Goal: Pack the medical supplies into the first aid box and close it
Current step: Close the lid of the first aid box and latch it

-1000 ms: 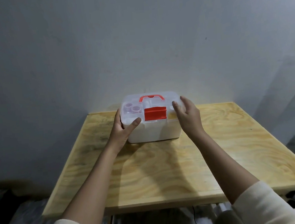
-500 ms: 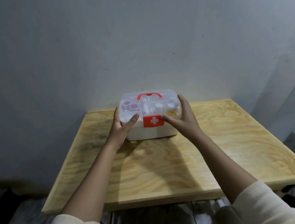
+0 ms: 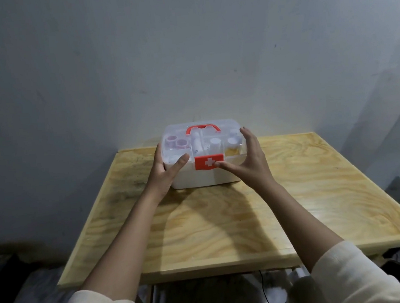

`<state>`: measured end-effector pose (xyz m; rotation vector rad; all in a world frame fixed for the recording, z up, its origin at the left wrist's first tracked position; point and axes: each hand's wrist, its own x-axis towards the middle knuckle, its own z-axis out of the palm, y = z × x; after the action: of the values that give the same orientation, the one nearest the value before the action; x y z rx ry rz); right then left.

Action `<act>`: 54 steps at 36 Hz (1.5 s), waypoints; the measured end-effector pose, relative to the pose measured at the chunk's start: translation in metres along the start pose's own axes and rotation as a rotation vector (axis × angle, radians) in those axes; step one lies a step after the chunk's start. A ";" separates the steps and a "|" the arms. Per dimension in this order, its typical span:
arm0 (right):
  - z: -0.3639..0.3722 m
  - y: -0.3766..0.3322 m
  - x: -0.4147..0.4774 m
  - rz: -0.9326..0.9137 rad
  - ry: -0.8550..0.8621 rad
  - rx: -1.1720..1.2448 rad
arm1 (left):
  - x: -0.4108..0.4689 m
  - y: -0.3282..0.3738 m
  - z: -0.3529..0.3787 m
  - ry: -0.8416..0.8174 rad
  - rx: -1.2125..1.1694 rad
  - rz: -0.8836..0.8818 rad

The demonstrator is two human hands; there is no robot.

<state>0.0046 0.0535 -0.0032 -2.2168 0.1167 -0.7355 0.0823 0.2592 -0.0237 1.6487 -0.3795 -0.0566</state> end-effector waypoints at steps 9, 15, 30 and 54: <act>-0.006 -0.003 -0.001 0.079 -0.021 0.205 | -0.001 -0.003 0.006 0.055 -0.044 -0.013; -0.019 0.009 0.002 0.102 0.009 0.212 | 0.005 0.002 0.020 0.019 -0.053 -0.005; -0.031 0.041 0.034 0.117 0.040 0.169 | 0.048 0.000 0.050 -0.110 -0.032 -0.022; -0.021 0.054 0.065 0.165 -0.005 0.137 | 0.086 -0.006 0.057 -0.092 0.023 -0.059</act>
<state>0.0553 -0.0177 -0.0001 -2.0508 0.2374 -0.6280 0.1496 0.1808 -0.0209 1.6836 -0.4029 -0.1728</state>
